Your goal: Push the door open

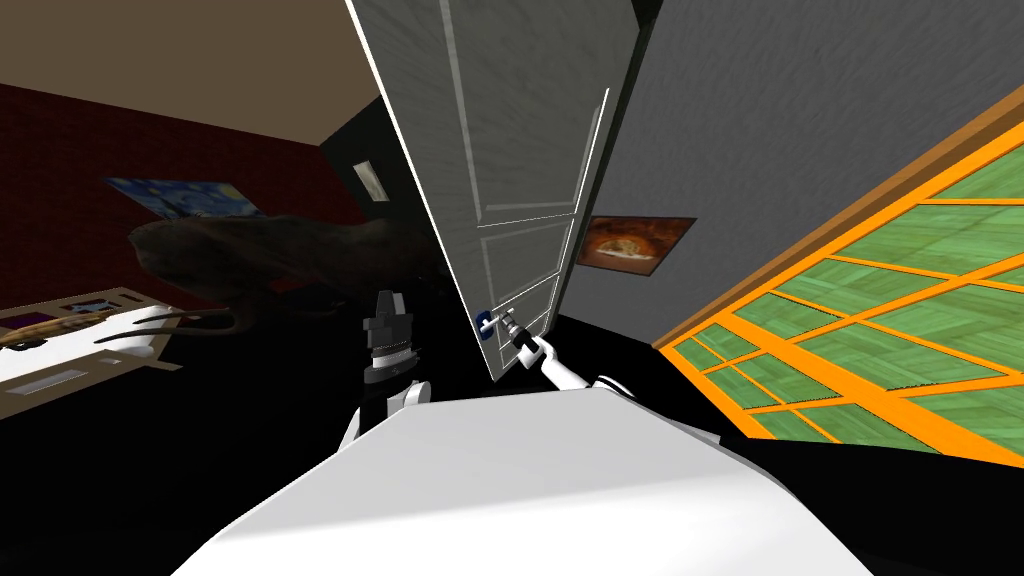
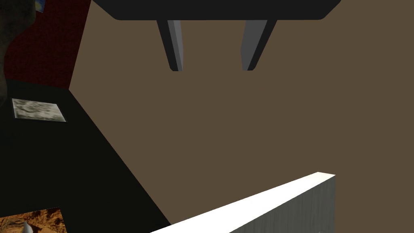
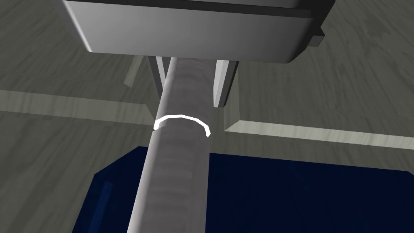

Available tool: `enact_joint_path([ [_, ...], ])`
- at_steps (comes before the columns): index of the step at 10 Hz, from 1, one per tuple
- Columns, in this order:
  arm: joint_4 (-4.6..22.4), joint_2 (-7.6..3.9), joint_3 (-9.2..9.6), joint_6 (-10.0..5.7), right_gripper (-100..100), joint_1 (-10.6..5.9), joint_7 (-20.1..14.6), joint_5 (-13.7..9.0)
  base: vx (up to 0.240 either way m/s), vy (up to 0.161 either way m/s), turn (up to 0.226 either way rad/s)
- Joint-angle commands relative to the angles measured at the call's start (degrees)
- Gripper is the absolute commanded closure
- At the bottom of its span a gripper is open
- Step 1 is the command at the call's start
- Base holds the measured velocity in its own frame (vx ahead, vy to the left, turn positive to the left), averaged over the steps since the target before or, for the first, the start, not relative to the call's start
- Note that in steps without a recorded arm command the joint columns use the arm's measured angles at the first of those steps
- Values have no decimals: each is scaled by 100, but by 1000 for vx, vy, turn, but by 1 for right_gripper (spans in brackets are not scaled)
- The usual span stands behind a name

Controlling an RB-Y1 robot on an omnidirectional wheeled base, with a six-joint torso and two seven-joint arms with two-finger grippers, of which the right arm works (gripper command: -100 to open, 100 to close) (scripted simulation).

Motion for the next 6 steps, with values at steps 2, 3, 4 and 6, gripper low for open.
enact_joint_path([
  [2,43,16,-264,2,100,-42,68,-9,61,134,-47],
  [3,62,37,-318,2,100,-47,84,-9,61,139,-52],
  [4,96,84,-416,1,100,-56,114,-8,58,160,-67],
  [6,159,182,-594,0,100,-72,168,-8,67,180,-59],
])
